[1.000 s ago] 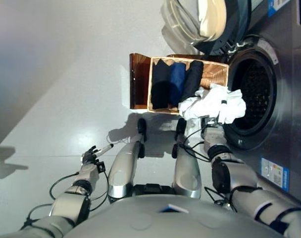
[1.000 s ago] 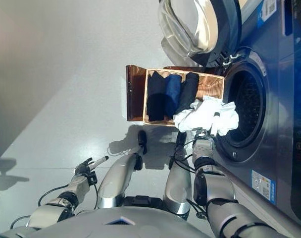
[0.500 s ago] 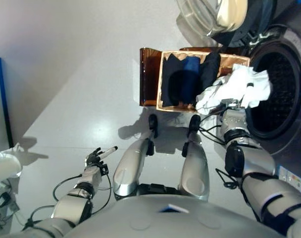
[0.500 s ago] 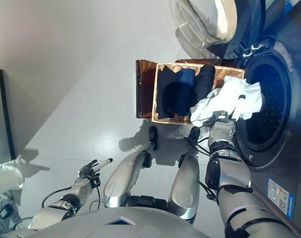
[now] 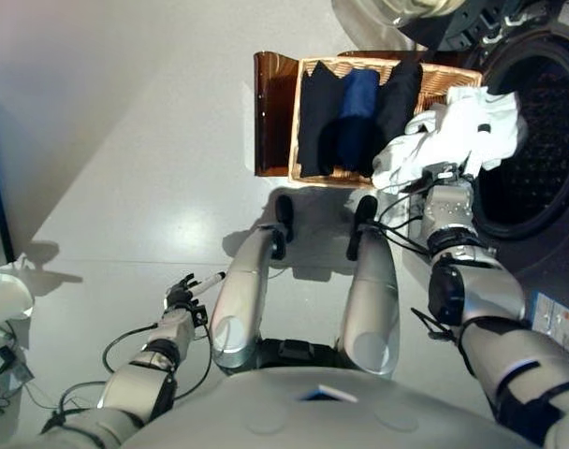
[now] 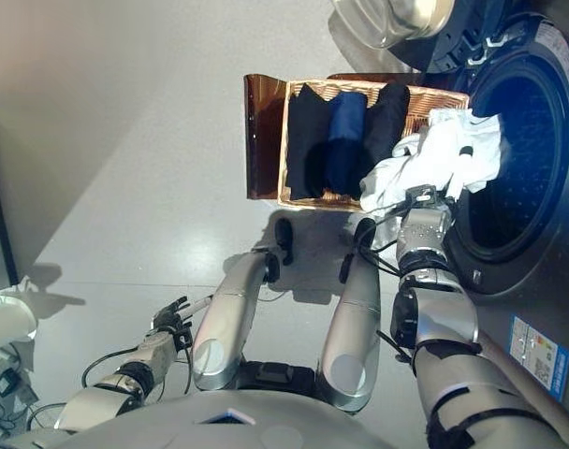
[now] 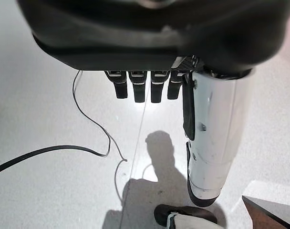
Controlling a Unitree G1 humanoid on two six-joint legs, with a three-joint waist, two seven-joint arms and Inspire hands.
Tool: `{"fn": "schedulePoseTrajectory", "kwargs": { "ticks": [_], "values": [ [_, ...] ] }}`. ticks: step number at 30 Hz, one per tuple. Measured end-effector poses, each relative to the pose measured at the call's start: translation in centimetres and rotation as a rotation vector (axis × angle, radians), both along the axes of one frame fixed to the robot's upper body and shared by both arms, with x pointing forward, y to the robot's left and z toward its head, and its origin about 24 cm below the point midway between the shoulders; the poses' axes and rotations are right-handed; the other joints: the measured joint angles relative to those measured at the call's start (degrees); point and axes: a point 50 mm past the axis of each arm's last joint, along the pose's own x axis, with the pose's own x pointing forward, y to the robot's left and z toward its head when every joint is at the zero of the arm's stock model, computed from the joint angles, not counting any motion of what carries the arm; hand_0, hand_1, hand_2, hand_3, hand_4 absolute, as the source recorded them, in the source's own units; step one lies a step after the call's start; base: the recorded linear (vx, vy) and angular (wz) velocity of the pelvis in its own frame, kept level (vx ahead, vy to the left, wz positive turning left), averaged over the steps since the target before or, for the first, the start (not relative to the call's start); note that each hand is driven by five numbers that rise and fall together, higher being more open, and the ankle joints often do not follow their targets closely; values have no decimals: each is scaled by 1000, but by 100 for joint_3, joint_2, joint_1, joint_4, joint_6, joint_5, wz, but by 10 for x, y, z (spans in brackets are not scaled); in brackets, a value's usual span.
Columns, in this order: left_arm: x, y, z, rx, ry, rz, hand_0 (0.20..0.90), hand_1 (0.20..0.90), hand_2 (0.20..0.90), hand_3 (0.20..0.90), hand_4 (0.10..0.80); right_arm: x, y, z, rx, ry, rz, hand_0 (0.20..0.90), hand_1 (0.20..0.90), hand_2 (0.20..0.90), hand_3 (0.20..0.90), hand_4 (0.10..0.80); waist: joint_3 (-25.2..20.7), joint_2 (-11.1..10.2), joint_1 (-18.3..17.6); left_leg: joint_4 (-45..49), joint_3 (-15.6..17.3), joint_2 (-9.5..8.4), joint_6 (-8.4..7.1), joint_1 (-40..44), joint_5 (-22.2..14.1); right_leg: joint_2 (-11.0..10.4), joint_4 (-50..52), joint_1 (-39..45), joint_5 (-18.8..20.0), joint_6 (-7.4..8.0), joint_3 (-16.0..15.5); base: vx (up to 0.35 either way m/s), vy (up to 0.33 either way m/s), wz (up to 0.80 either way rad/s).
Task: Pick up the clothes and place them into the washing machine
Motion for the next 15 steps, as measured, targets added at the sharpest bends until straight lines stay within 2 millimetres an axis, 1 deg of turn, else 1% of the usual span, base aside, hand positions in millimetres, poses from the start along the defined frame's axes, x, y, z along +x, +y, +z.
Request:
{"fn": "schedulePoseTrajectory", "kwargs": {
  "ticks": [2, 5, 8, 10, 15],
  "values": [
    [0, 1, 0, 2, 1, 1, 900, 900, 900, 900, 800, 0, 1, 0, 2, 0, 1, 200, 200, 200, 200, 300, 17, -26, -4, 155, -1, 3, 0, -57, -58, -4, 152, -63, -63, 3, 32, 0, 0, 0],
    [1, 1, 0, 3, -1, 0, 900, 900, 900, 900, 800, 4, 3, 4, 9, -13, 0, 200, 200, 200, 200, 300, 26, -44, -22, 231, 11, 8, 16, -140, -83, -5, 197, -146, -66, 4, 54, -2, 10, -2],
    [0, 2, 0, 5, -1, 1, 900, 900, 900, 900, 800, 8, 3, 12, 13, -33, -8, 200, 200, 200, 200, 300, 24, -46, -10, 219, 39, 3, 20, -163, -86, 3, 169, -197, -66, 7, 103, 0, 27, -8],
    [1, 3, 1, 8, -5, 1, 900, 900, 900, 900, 800, 14, 4, 22, 19, -53, -21, 200, 200, 200, 200, 300, 20, -44, -4, 218, 52, 0, 21, -272, -85, 11, 150, -315, -62, 14, 126, 5, 33, -11],
    [2, 4, 2, 12, -10, 1, 900, 900, 900, 900, 800, 15, -13, 39, 86, -112, -120, 200, 200, 200, 200, 300, 16, -37, 34, 242, 119, -60, 34, -327, -93, -56, 269, -408, -51, 34, 196, 7, 19, 6]
  ]
}}
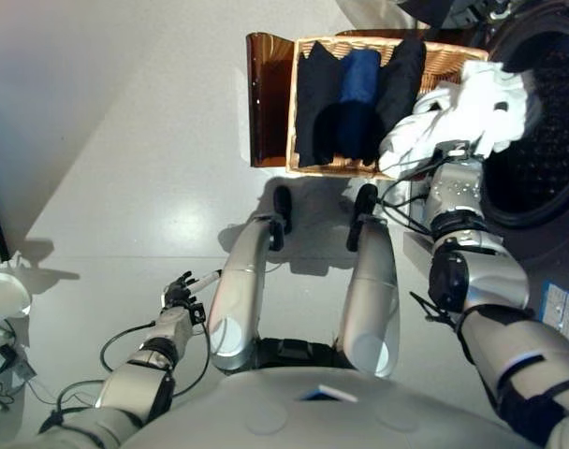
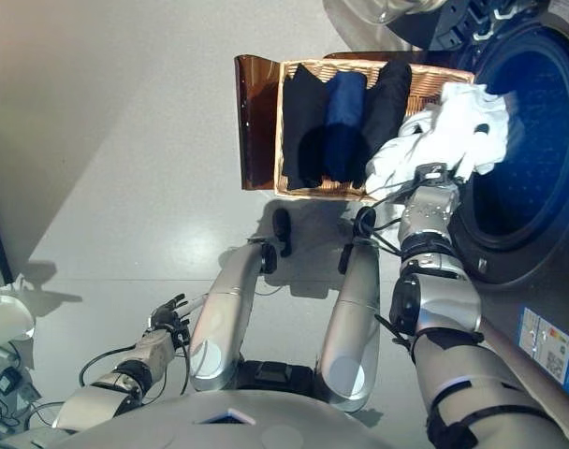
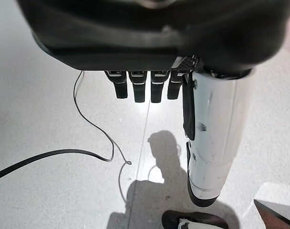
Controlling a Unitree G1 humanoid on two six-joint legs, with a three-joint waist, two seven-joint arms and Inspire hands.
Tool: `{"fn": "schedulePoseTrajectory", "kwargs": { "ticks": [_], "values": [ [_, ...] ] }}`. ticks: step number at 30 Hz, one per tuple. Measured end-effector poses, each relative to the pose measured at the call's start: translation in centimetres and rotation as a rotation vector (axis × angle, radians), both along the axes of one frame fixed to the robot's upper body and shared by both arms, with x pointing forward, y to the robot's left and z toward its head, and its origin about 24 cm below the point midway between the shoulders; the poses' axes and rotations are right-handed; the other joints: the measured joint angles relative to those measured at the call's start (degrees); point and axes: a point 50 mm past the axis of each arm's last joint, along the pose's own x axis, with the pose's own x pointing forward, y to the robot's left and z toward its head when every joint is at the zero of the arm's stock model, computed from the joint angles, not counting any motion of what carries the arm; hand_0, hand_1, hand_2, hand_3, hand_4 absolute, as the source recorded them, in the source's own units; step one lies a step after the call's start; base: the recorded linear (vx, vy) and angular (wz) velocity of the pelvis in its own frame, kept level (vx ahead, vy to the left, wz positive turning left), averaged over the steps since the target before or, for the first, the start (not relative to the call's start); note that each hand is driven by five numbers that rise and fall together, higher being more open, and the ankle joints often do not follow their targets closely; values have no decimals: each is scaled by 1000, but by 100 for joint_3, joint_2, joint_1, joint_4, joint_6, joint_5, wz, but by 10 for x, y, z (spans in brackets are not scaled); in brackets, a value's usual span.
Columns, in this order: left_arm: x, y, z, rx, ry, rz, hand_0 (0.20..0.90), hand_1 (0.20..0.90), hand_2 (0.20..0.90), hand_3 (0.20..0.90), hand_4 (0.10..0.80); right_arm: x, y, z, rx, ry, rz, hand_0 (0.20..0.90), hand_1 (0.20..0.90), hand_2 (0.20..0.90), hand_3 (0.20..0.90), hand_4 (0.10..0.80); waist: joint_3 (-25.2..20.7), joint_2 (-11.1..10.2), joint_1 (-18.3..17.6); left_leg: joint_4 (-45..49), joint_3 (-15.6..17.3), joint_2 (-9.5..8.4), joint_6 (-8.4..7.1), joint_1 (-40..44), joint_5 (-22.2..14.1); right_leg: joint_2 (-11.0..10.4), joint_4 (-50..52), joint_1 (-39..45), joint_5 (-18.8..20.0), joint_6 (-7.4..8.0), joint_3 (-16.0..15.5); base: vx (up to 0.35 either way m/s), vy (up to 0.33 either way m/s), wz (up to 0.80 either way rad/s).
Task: Pick up the clothes and place them into the washing machine
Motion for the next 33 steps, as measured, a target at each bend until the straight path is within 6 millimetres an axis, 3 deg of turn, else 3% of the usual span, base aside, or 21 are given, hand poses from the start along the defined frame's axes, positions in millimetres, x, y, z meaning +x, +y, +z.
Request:
{"fn": "schedulePoseTrajectory", "kwargs": {
  "ticks": [6, 10, 28, 33],
  "values": [
    [1, 0, 0, 1, -2, -3, 900, 900, 900, 900, 800, -6, -38, 34, -6, -110, -160, 200, 200, 200, 200, 300, -22, 35, 17, 47, 16, -97, 68, -2, -85, -118, 126, -18, -117, 40, 3, -11, 29, 7],
    [2, 0, 1, 2, -4, -3, 900, 900, 900, 900, 800, -8, -49, 49, -26, -152, -208, 200, 200, 200, 200, 300, -52, 73, -10, 107, 41, -135, 96, 7, -123, -166, 169, -8, -137, 85, 34, 30, 18, 2],
    [1, -2, 0, -3, -2, -5, 900, 900, 900, 900, 800, -35, -86, 44, 176, -129, -407, 200, 200, 200, 200, 300, -278, 400, -61, 77, 153, -229, 180, 7, -202, -245, 89, -35, -142, 151, 148, -12, 19, -2],
    [0, -2, 0, -2, 0, -4, 900, 900, 900, 900, 800, -45, -104, 56, 153, -138, -450, 200, 200, 200, 200, 300, -373, 537, -55, 80, 367, -244, 237, 15, -237, -264, 73, -120, -88, 246, 338, -3, 30, -12]
  ]
}}
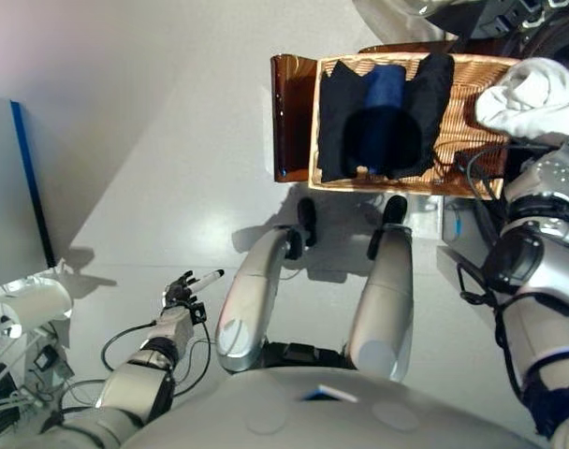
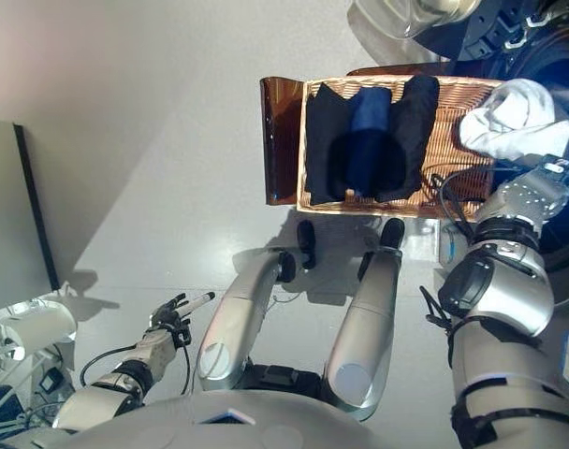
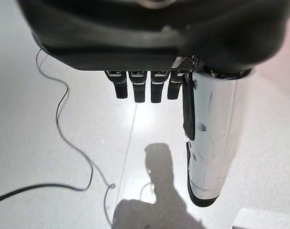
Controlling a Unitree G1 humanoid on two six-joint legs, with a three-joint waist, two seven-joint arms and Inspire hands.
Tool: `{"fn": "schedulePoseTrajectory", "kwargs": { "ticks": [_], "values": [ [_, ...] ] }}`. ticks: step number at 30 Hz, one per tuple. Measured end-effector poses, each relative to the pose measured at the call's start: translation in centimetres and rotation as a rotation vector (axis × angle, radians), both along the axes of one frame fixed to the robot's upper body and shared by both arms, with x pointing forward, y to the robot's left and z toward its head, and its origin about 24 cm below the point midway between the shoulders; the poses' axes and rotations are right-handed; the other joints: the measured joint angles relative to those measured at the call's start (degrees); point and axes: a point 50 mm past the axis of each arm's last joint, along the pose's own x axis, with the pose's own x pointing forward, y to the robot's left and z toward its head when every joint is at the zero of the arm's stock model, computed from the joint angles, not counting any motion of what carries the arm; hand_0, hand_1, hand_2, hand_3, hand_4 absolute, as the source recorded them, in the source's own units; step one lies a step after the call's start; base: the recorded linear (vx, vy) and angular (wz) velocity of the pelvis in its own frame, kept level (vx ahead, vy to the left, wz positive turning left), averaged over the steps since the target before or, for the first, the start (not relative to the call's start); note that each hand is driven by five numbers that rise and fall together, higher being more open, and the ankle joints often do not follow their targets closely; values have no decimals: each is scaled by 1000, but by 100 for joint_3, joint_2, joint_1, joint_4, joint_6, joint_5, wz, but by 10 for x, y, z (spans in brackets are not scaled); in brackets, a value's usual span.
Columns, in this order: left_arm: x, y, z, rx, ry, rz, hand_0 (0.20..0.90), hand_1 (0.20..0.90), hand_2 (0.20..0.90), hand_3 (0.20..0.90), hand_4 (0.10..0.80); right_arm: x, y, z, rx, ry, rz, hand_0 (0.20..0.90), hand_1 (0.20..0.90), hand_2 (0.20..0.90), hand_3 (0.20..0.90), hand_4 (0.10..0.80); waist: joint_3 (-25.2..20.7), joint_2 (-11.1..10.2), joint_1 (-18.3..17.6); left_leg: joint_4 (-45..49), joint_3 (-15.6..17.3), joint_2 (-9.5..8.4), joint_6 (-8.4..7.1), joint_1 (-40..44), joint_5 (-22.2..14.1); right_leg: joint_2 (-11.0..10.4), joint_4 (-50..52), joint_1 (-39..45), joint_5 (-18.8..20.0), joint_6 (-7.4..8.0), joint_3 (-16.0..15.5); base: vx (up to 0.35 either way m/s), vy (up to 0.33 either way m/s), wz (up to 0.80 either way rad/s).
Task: Pick up the clothes and place them into the washing machine
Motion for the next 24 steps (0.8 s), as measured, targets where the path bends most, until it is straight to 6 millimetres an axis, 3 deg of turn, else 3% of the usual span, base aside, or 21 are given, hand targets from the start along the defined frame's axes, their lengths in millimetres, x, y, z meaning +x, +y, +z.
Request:
{"fn": "schedulePoseTrajectory", "kwargs": {
  "ticks": [5, 18, 19, 20, 21, 22, 24],
  "values": [
    [-1, 0, 0, 1, 3, -2, 900, 900, 900, 900, 800, -13, -19, 16, -64, 20, -54, 200, 200, 200, 200, 300, -37, 52, -38, -10, 46, -20, 21, 7, -12, -14, -9, -13, 9, 14, 57, -1, 1, -1],
    [-9, -1, -3, 2, 15, -13, 900, 900, 900, 900, 800, -19, -27, 24, -73, 49, -95, 200, 200, 200, 200, 300, -71, 134, 1, -92, 133, -98, 31, 12, -10, -74, -17, -97, 0, 31, 158, 4, -2, -1],
    [-9, -2, -3, 2, 16, -15, 900, 900, 900, 900, 800, -20, -27, 24, -74, 49, -97, 373, 373, 373, 373, 424, -69, 144, 3, -94, 136, -99, 32, 12, -12, -76, -18, -97, 0, 31, 165, 0, 0, 0],
    [-9, -2, -3, 2, 16, -16, 900, 900, 900, 900, 800, -20, -27, 25, -75, 49, -97, 730, 730, 730, 730, 678, -68, 150, 4, -100, 140, -99, 32, 12, -12, -75, -18, -101, 0, 31, 166, 0, 0, 0],
    [-9, -2, -3, 3, 15, -16, 900, 900, 900, 900, 800, -20, -27, 25, -75, 48, -98, 730, 730, 730, 730, 678, -66, 155, 3, -101, 139, -99, 32, 13, -12, -75, -18, -101, 0, 31, 166, 0, 0, 0],
    [-9, -2, -3, 2, 15, -16, 900, 900, 900, 900, 800, -20, -28, 25, -76, 49, -98, 900, 900, 900, 900, 800, -61, 172, 5, -107, 141, -99, 33, 16, -12, -75, -17, -102, 0, 31, 166, 0, 0, 0],
    [-9, -3, -3, 0, 15, -16, 900, 900, 900, 900, 800, -20, -28, 26, -81, 48, -99, 900, 900, 900, 900, 800, -47, 206, 4, -113, 143, -99, 34, 22, -11, -74, -17, -101, 0, 31, 168, 0, 0, 0]
  ]
}}
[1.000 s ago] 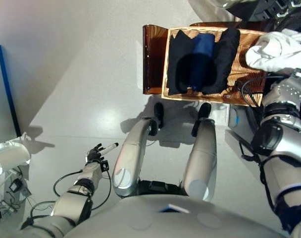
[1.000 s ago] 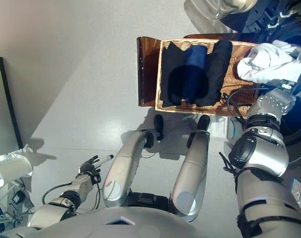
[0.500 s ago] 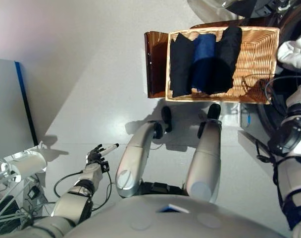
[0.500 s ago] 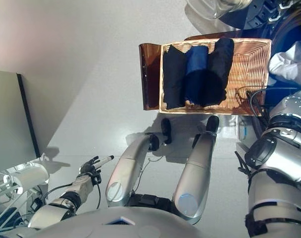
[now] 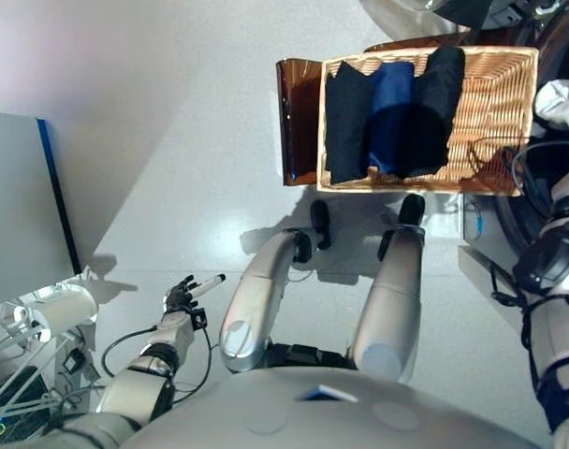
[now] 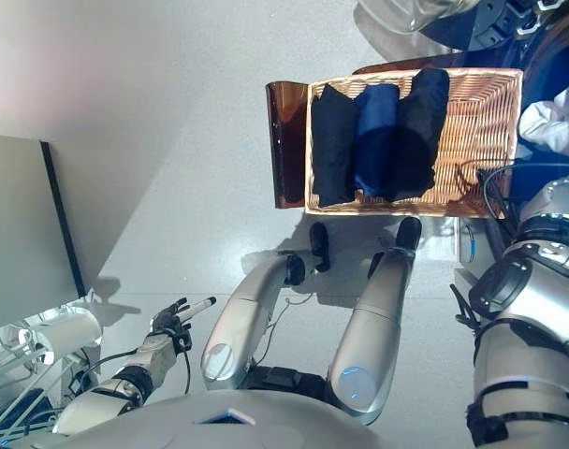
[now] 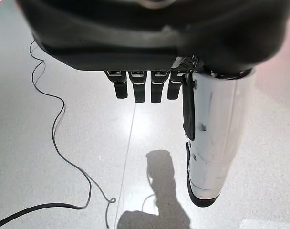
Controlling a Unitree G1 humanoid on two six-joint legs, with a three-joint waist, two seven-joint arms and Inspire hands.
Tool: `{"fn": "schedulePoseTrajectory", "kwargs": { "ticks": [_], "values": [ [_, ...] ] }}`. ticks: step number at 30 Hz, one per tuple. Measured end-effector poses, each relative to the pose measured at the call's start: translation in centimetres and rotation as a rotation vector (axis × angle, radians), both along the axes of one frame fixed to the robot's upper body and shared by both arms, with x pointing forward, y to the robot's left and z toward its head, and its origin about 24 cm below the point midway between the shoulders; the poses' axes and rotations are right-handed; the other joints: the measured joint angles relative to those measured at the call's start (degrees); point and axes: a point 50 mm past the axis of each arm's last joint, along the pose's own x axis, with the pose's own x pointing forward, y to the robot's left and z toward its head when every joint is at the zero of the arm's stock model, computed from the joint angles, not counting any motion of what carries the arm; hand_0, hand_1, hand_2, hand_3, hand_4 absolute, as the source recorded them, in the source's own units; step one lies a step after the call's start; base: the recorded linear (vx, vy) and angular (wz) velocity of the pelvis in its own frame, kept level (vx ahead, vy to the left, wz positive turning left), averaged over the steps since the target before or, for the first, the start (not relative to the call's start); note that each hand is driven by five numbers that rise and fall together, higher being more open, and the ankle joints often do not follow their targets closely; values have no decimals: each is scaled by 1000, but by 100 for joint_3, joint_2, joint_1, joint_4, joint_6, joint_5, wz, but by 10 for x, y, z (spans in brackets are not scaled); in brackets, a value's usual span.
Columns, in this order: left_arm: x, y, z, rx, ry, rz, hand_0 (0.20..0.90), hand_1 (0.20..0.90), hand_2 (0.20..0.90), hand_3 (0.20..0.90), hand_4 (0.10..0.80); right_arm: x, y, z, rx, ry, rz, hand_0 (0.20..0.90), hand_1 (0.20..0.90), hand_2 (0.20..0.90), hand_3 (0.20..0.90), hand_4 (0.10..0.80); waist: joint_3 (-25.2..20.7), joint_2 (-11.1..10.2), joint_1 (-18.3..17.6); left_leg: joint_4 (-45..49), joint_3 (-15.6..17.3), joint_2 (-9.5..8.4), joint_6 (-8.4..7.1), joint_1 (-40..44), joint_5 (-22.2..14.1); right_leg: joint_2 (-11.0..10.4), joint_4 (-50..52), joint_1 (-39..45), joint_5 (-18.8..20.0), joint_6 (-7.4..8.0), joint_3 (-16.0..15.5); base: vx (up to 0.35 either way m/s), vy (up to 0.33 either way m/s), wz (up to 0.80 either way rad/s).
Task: Pick up the clothes and place them into the washing machine
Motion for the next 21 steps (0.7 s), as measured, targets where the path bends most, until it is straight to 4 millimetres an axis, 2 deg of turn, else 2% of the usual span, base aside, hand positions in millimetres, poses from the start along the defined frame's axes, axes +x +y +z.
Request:
{"fn": "schedulePoseTrajectory", "kwargs": {
  "ticks": [17, 21],
  "values": [
    [-2, -14, -3, -15, 13, 9, 900, 900, 900, 900, 800, 4, 5, -2, -6, 86, 21, 900, 900, 900, 900, 800, -13, 38, 5, -116, 57, -3, 30, 159, 30, 36, 11, 50, 0, 36, 71, 8, 5, -2],
    [-2, -14, -3, -13, 13, 10, 900, 900, 900, 900, 800, 9, 9, -1, -97, 159, 74, 900, 900, 900, 900, 800, -12, 36, -79, -80, 62, 10, 36, 192, -4, 68, 3, 109, -13, 46, 65, 25, -5, -2]
  ]
}}
